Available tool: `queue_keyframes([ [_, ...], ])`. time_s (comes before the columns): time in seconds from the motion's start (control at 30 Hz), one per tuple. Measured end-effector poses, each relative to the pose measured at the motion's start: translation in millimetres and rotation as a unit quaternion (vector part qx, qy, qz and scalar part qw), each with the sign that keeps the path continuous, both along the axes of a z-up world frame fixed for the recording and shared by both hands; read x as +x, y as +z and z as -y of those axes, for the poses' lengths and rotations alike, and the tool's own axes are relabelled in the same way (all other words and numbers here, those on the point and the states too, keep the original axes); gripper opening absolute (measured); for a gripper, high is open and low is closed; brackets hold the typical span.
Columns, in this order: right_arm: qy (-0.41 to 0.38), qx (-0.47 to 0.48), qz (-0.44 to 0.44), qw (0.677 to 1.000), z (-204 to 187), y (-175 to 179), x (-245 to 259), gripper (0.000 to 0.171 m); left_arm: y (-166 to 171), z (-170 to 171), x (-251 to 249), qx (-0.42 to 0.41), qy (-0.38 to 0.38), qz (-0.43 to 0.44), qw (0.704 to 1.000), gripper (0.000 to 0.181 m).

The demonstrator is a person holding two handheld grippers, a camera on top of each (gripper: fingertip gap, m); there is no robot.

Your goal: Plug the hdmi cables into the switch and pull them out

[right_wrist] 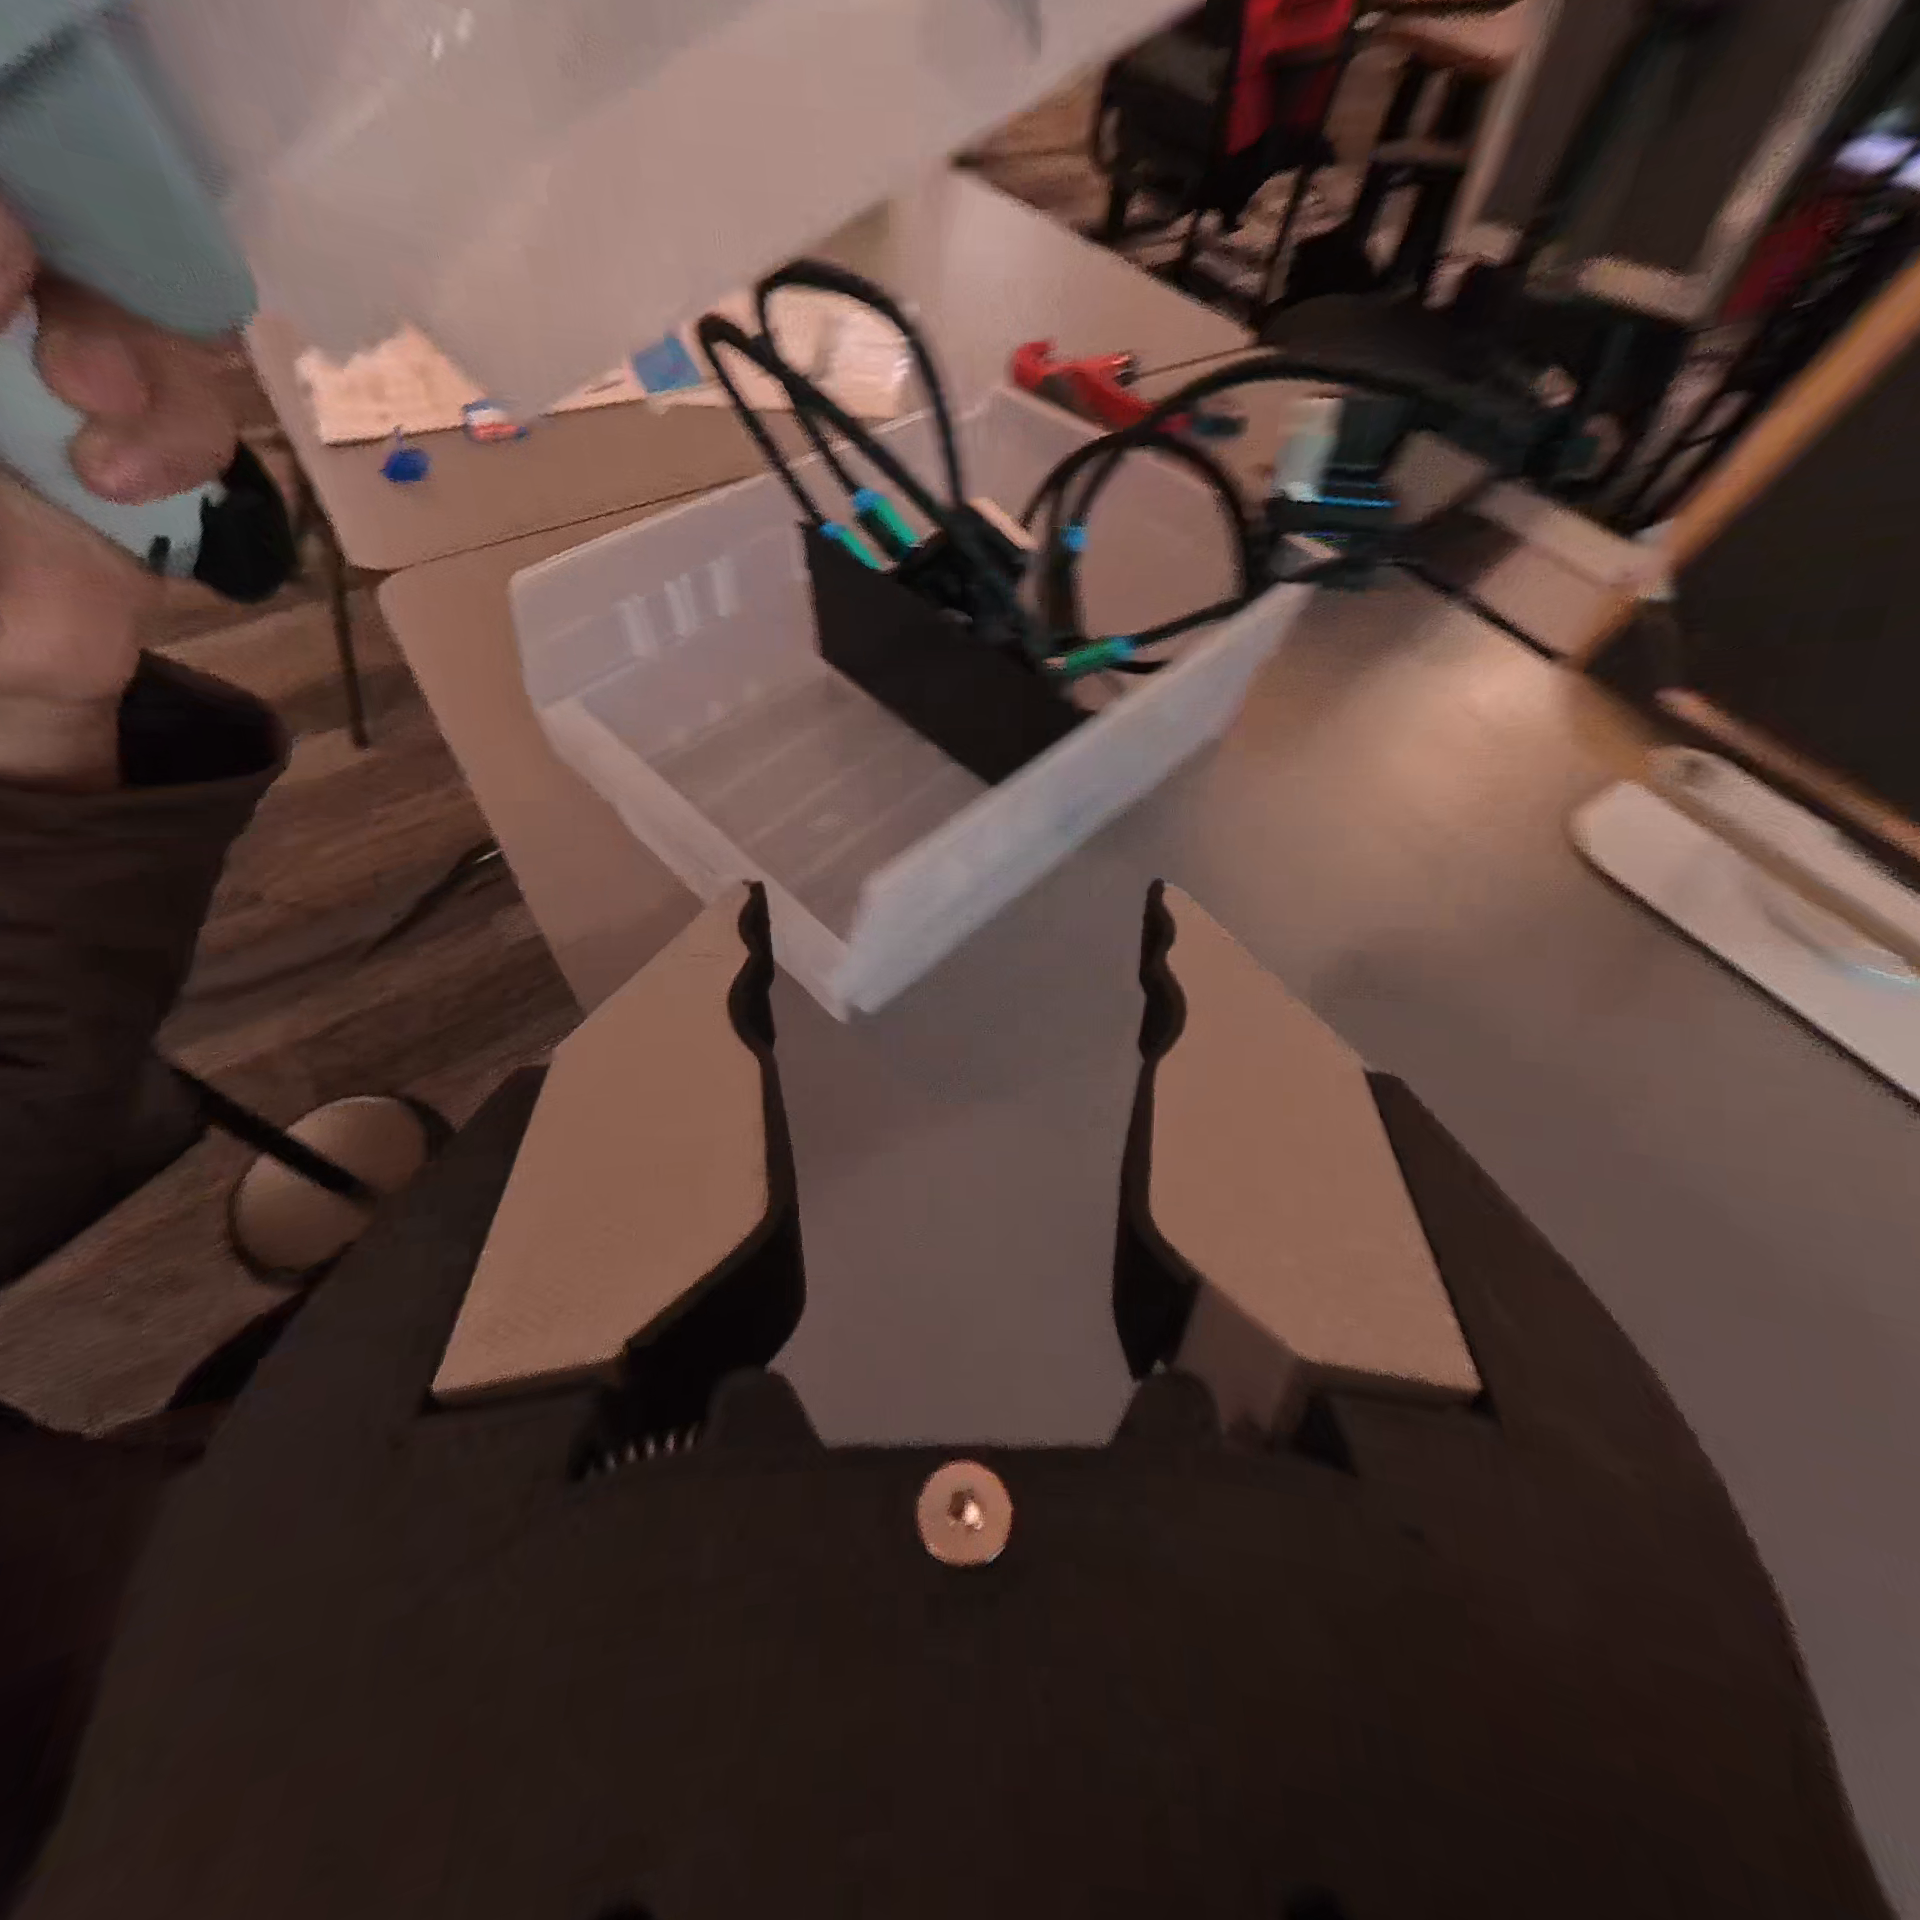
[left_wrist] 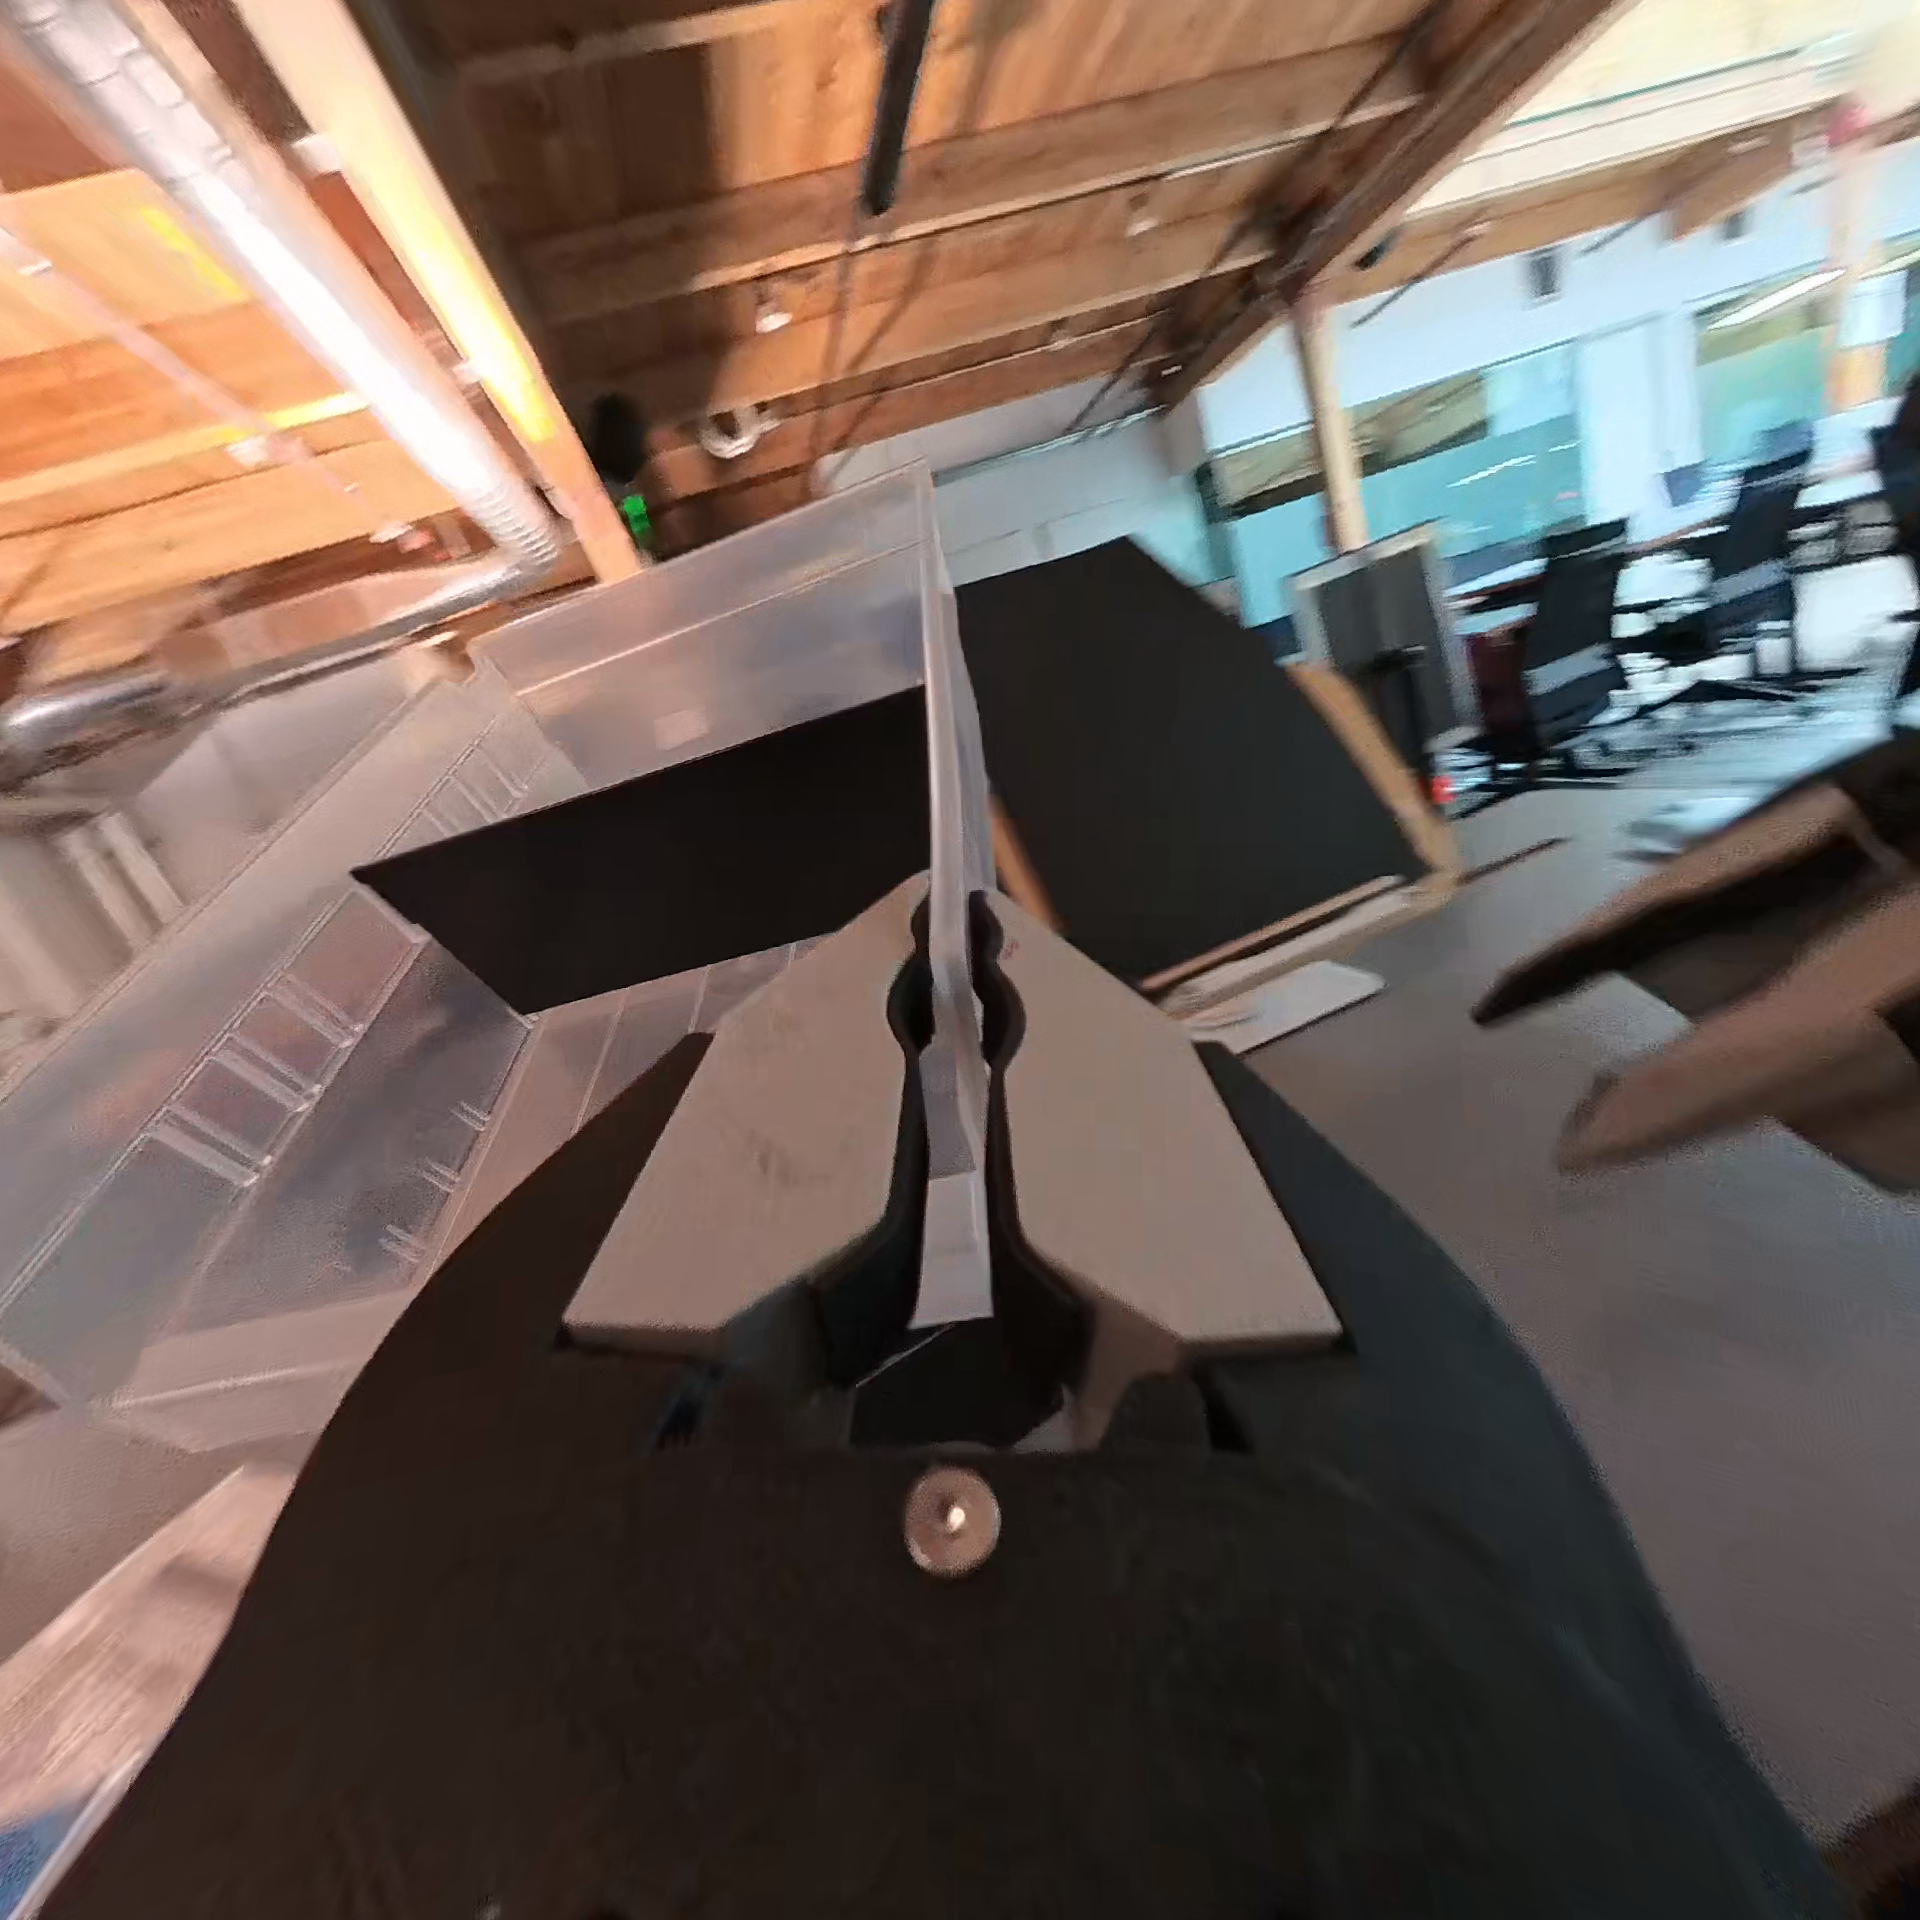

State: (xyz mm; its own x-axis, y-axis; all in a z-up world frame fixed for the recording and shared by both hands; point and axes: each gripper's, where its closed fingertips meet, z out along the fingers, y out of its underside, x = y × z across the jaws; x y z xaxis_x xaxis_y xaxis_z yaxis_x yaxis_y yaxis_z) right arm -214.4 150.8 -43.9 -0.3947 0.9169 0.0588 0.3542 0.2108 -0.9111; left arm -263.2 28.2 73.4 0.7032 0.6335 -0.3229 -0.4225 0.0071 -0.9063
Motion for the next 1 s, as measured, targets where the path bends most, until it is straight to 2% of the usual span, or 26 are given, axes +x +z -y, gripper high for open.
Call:
queue_keyframes([
  [0.1,-0.049,0.008,-0.018,0.999,-65.4,11.6,43.4,0.069,-14.7,-63.2,53.7,-0.039,-0.089,-0.023,0.995,0.000],
  [0.2,-0.071,0.003,0.020,0.997,-114.7,0.3,91.2,0.069,-45.5,-123.4,109.2,-0.079,-0.176,-0.020,0.981,0.001],
  [0.33,-0.160,0.028,0.044,0.986,-186.8,-16.8,140.0,0.068,-96.6,-190.6,162.7,-0.120,-0.267,0.024,0.956,0.002],
  [0.47,-0.200,0.026,0.070,0.977,-220.2,-32.7,165.8,0.068,-153.4,-248.8,179.0,-0.154,-0.288,0.093,0.941,0.003],
  [0.53,-0.198,0.025,0.072,0.977,-220.2,-37.4,166.4,0.068,-188.3,-268.8,183.5,-0.217,-0.291,0.130,0.923,0.005],
  [0.57,-0.191,0.027,0.071,0.979,-216.2,-39.5,164.0,0.068,-197.4,-272.7,196.8,-0.236,-0.325,0.144,0.905,0.003],
  [0.6,-0.180,0.031,0.069,0.981,-209.7,-41.1,160.3,0.067,-196.7,-272.7,196.0,-0.231,-0.316,0.157,0.907,0.003],
  [0.7,-0.133,0.051,0.057,0.988,-178.2,-43.2,144.7,0.066,-167.4,-249.8,192.5,-0.191,-0.331,0.165,0.909,0.025],
  [0.77,-0.084,0.065,0.042,0.993,-146.7,-40.1,132.9,0.066,-151.5,-224.5,184.7,-0.190,-0.342,0.170,0.904,0.029],
  [0.83,-0.022,0.071,0.036,0.997,-108.0,-40.2,122.1,0.065,-140.4,-198.7,157.8,-0.189,-0.306,0.170,0.918,0.031],
  [0.9,0.029,0.096,0.064,0.993,-77.6,-55.2,114.7,0.066,-140.3,-174.2,123.9,-0.196,-0.253,0.171,0.932,0.037],
  [0.93,0.028,0.124,0.093,0.987,-76.2,-68.6,111.5,0.066,-145.7,-163.3,105.2,-0.204,-0.223,0.177,0.937,0.040],
  [1.0,-0.017,0.184,0.160,0.970,-99.6,-94.2,110.4,0.066,-164.1,-141.8,66.8,-0.222,-0.162,0.197,0.941,0.045],
])
